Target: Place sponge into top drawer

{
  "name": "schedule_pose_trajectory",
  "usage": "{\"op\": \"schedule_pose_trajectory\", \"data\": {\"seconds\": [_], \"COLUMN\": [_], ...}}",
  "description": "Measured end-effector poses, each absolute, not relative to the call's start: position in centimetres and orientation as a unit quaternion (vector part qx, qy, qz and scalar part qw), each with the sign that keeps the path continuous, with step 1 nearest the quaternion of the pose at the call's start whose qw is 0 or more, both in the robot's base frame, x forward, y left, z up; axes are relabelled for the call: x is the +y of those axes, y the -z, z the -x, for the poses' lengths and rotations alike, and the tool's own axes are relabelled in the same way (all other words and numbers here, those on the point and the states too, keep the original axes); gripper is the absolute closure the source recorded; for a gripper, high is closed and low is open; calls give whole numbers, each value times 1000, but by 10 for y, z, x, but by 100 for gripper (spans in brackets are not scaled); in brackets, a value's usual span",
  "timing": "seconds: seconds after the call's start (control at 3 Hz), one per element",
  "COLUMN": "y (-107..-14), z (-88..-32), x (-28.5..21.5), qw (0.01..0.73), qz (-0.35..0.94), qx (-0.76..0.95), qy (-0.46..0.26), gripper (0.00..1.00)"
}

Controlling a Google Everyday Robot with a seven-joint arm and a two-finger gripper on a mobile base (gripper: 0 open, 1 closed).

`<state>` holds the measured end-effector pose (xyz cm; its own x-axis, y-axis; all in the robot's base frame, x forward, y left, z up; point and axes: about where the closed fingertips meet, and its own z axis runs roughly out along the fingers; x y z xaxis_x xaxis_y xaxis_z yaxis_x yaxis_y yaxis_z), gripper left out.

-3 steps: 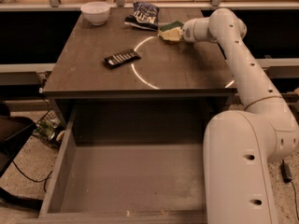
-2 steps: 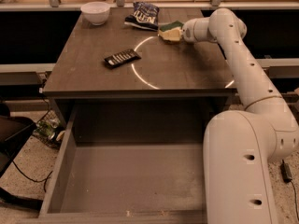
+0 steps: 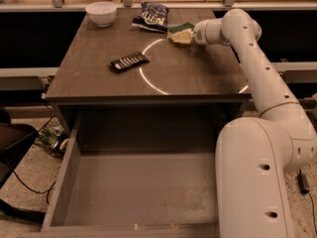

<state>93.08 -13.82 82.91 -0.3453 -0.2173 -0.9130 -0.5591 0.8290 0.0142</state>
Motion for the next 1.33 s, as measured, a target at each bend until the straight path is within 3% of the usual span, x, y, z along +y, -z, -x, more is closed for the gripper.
{"op": "schedule_pose_trajectory", "data": {"seconds": [0.67, 1.33], "y": [-870, -1020], "z": [-919, -856], "x": [-141, -166], "qw": [532, 591], "qz": [252, 248], "qx": [798, 767], "qy": [-128, 23], "gripper": [100, 100]}}
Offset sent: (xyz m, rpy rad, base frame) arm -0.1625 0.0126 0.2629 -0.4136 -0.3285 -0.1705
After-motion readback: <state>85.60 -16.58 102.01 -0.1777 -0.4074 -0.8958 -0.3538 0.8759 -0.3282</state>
